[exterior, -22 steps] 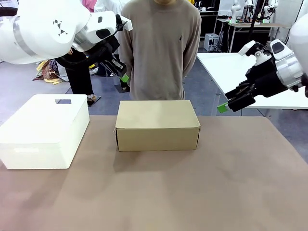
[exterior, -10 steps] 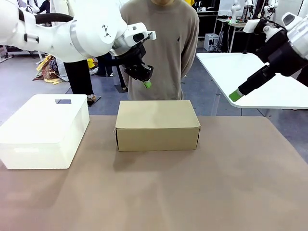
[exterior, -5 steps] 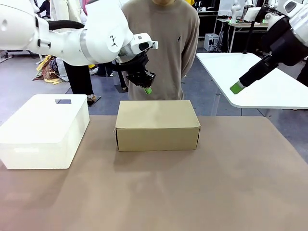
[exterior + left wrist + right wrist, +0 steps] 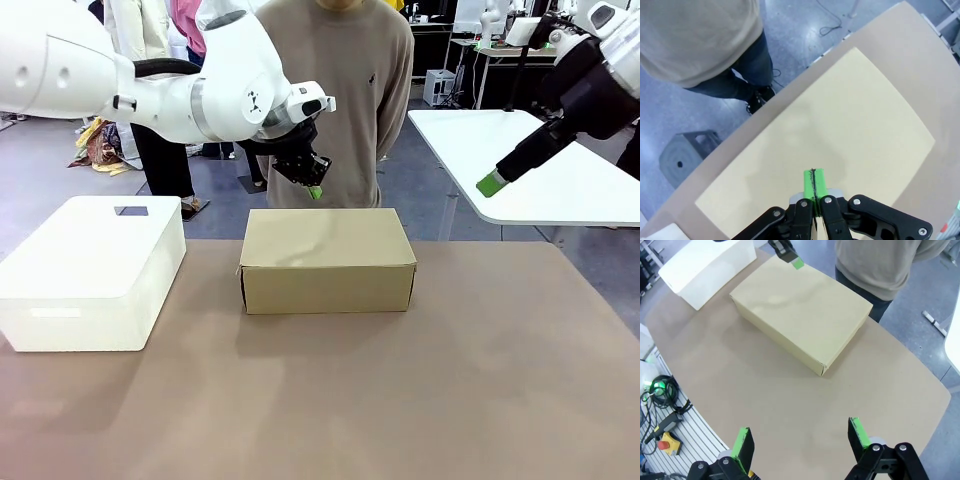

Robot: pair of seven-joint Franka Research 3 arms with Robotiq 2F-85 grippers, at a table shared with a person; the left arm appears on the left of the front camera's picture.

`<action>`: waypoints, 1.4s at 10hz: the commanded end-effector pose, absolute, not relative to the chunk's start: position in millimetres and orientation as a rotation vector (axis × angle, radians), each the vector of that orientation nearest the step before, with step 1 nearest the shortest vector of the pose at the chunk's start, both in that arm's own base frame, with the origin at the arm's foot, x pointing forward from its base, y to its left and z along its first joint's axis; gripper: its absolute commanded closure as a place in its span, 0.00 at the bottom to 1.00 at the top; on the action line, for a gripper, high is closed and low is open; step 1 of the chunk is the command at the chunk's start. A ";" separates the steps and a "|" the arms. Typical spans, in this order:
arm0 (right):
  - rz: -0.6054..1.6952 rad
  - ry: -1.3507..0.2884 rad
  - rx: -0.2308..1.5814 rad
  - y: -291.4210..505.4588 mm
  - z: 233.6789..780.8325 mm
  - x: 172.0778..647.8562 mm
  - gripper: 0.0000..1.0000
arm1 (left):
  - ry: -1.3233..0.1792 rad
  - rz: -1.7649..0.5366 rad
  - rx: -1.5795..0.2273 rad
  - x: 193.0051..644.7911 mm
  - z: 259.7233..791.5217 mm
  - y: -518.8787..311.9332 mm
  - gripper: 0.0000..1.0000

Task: Pack the shoes into the box.
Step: Press down on the lid of the Shoes Box.

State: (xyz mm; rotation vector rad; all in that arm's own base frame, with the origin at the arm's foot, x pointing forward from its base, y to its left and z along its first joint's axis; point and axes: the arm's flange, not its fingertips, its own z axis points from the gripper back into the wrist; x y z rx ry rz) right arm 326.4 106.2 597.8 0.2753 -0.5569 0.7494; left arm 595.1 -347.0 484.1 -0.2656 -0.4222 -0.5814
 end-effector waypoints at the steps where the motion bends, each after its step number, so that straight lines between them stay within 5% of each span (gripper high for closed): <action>1: 0.751 -0.556 0.263 105.4 597.4 327.6 0.00 | -0.439 -0.533 -0.247 613.1 478.7 -357.3 1.00; 11: 0.751 -0.556 0.263 105.4 597.4 327.6 0.00 | -0.371 -0.442 -0.182 655.0 409.4 -361.6 1.00; 14: 0.751 -0.556 0.263 105.4 597.4 327.6 0.00 | -0.424 -0.412 -0.163 637.4 438.4 -355.5 1.00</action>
